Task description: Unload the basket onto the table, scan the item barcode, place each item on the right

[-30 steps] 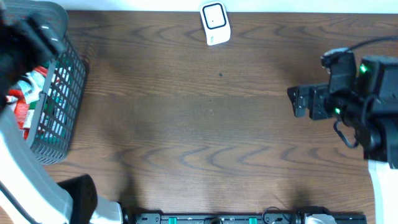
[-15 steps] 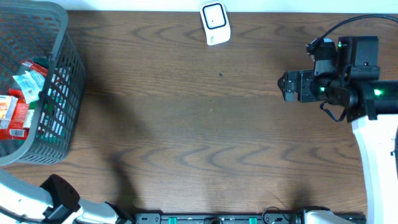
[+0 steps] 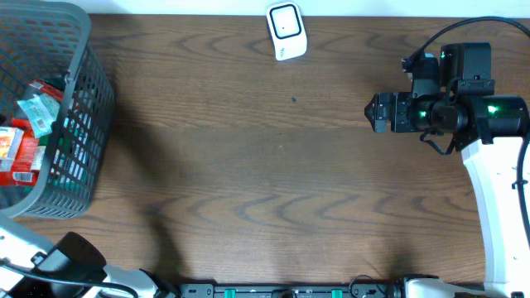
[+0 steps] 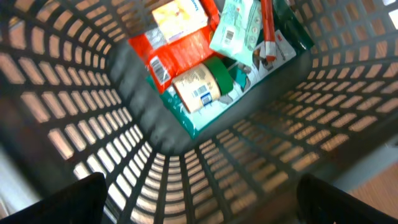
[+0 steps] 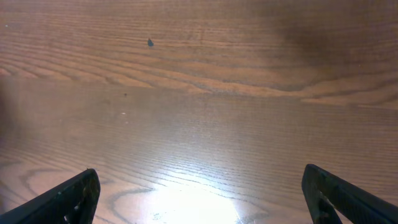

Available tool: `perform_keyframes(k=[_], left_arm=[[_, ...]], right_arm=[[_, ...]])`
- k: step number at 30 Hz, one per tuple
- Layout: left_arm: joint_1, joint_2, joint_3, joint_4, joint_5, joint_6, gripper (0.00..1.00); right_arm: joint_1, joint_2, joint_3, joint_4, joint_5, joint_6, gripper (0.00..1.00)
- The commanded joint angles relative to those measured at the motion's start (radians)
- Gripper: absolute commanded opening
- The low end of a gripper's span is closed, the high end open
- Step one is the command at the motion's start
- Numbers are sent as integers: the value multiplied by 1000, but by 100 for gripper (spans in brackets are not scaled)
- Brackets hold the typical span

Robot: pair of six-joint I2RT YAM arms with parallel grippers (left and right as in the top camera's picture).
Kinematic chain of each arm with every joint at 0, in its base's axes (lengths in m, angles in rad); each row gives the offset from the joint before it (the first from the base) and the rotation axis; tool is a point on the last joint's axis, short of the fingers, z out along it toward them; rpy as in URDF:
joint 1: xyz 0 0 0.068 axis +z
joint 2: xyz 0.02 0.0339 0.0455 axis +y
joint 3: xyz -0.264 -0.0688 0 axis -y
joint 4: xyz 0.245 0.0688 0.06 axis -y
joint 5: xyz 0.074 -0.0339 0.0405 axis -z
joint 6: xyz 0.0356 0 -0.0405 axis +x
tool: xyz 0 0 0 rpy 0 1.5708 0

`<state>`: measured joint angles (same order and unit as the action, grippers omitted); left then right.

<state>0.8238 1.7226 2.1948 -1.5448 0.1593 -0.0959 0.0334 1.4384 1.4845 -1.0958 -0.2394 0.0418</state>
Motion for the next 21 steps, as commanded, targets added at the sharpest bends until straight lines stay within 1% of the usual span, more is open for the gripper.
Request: perform_keyframes(k=[1, 8, 16, 21], left_arm=[[-11, -3, -52, 48, 17, 42, 98], [-72, -3, -124, 121, 16, 63, 98], [-133, -3, -130, 150, 16, 58, 98], [-141, -3, -130, 159, 16, 53, 98]], right_arm=[[-6, 2, 11, -1, -13, 13, 99], [-6, 2, 11, -1, -13, 13, 99], [-6, 2, 11, -1, -13, 13, 99], [-6, 2, 11, -1, -13, 13, 99]])
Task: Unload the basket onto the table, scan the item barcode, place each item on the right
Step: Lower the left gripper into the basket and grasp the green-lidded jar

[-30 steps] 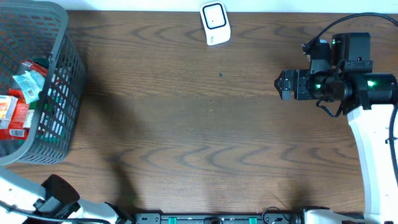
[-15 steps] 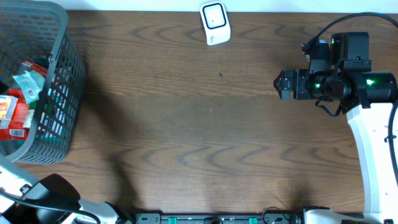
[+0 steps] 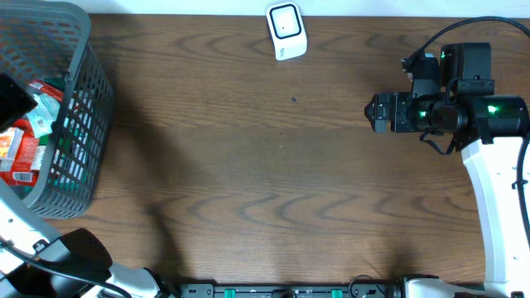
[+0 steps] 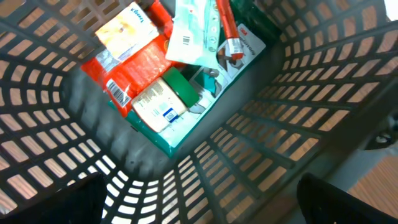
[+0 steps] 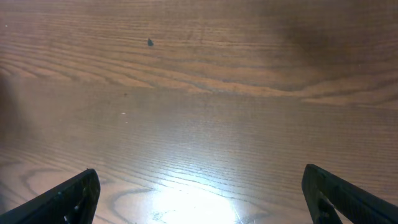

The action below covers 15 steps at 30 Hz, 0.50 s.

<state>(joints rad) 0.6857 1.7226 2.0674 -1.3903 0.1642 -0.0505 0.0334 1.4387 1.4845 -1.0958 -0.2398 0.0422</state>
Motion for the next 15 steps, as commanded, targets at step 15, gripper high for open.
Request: perform_keyframes(k=[15], left_arm=[[-7, -5, -102, 200, 6, 123, 98]], right_arm=[[-6, 2, 11, -1, -12, 13, 99]])
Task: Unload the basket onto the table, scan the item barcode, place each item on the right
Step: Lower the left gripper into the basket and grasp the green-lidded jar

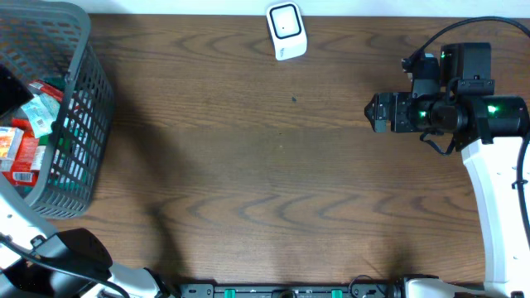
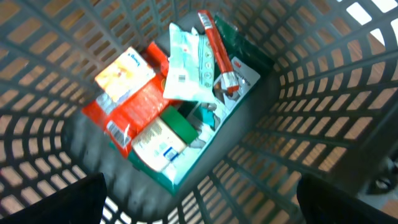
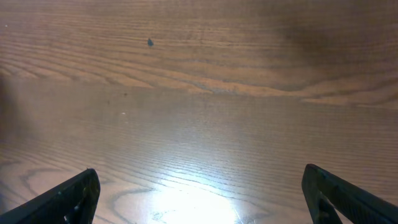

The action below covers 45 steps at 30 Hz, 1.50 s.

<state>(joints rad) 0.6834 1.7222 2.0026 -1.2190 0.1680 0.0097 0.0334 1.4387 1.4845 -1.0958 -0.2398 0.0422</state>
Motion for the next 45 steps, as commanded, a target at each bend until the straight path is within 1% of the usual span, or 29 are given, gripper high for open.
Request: perform_keyframes(k=[1, 4, 10, 14, 20, 25, 29, 38, 42, 45], left_arm=[[-5, -5, -51, 47, 0, 73, 98], [-5, -9, -112, 134, -4, 108, 98], [-4, -11, -251, 265, -9, 233, 98], [1, -10, -356, 350, -78, 249, 98], [7, 11, -460, 454, -74, 248, 98], [7, 66, -475, 441, 0, 248, 98], [7, 109, -476, 414, 0, 265, 98], [7, 186, -476, 352, -28, 271, 98], [7, 188, -476, 342, -102, 270, 98], [7, 191, -476, 341, -128, 266, 98]], right_arm=[[-6, 2, 11, -1, -12, 13, 99], [-6, 2, 11, -1, -12, 13, 99], [-6, 2, 11, -1, -12, 13, 99], [-6, 2, 11, -1, -12, 13, 99], [-6, 2, 11, -1, -12, 13, 99], [-6, 2, 11, -1, -12, 13, 99], [-6, 2, 11, -1, -12, 13, 99], [-6, 2, 11, -1, -12, 13, 99], [-6, 2, 11, -1, -13, 13, 99], [-6, 2, 11, -1, -12, 13, 99]])
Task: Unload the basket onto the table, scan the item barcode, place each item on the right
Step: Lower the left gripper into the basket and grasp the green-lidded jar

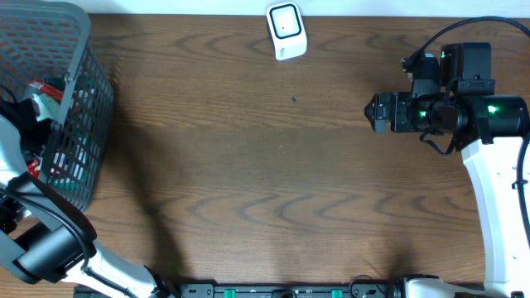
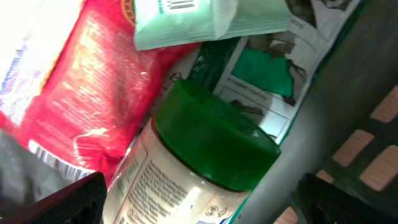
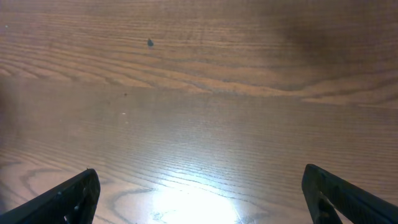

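My left gripper [image 2: 202,202] is down inside the grey basket [image 1: 83,99], open, with its dark fingertips [image 2: 62,199] on either side of a jar. The jar [image 2: 186,180] has a pale label and a green lid [image 2: 214,140] and lies on its side. A red packet [image 2: 68,106], a mint-green pouch [image 2: 205,18] and a green box [image 2: 267,68] lie around it. In the overhead view the left arm [image 1: 12,132] reaches into the basket. The white scanner [image 1: 286,31] stands at the table's far edge. My right gripper [image 1: 374,112] is open over bare wood [image 3: 199,124].
The basket's grey mesh wall [image 2: 360,155] is close on the right of the left gripper. The right arm's white link [image 1: 497,207] runs along the table's right side. Brown wooden tabletop [image 1: 273,165] lies between basket and right arm.
The left wrist camera looked down on all the basket's contents from above; now it is close over the green-lidded jar, with the open fingers on either side of it. The right arm is unchanged.
The left gripper first looked into the basket from its near rim, open. It was then over the basket with the whole pile in view, then higher above it. Now it is low inside, open around the jar. The right gripper stayed open over the table throughout.
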Available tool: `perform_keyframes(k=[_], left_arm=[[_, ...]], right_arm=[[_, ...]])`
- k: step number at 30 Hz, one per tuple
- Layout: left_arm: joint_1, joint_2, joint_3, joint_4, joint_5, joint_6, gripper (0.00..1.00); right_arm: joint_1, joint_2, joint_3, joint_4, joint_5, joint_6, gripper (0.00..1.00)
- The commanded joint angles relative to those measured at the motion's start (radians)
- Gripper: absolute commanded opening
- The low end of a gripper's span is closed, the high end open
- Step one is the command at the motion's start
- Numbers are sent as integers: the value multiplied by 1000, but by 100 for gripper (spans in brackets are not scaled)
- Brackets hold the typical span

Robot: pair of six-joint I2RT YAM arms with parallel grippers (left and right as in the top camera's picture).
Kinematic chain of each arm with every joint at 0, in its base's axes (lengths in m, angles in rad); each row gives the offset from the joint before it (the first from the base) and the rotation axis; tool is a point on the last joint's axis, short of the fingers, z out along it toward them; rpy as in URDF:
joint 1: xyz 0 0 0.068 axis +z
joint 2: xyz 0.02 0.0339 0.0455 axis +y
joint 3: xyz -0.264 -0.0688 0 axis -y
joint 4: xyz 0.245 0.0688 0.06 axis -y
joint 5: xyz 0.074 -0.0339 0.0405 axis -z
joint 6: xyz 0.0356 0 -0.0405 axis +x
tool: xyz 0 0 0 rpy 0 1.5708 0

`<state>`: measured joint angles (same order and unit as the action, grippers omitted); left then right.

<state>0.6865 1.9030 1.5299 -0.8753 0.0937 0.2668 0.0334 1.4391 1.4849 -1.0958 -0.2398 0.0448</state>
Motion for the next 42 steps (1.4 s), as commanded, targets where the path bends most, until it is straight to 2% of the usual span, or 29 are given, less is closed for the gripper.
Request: perform_keyframes(k=[1, 21, 23, 25, 30, 34, 36, 42], left_arm=[[4, 12, -3, -3, -54, 9, 98], [4, 72, -3, 25, -89, 11, 100], [5, 82, -3, 27, -95, 10, 94], [6, 87, -3, 28, -95, 10, 93], [6, 87, -3, 43, -95, 10, 75], [6, 81, 0, 51, -95, 10, 67], [6, 77, 0, 56, -95, 10, 61], [6, 69, 21, 61, -95, -3, 58]], right_arm=[[-6, 1, 11, -1, -12, 10, 99], [-6, 1, 11, -1, -12, 10, 99], [-6, 1, 11, -1, -12, 10, 99], [-6, 1, 11, -1, -12, 10, 99], [-6, 1, 11, -1, -12, 10, 99], [-6, 1, 11, -1, -12, 10, 99], [-6, 1, 11, -1, -12, 10, 99], [-6, 1, 11, -1, -12, 10, 99]])
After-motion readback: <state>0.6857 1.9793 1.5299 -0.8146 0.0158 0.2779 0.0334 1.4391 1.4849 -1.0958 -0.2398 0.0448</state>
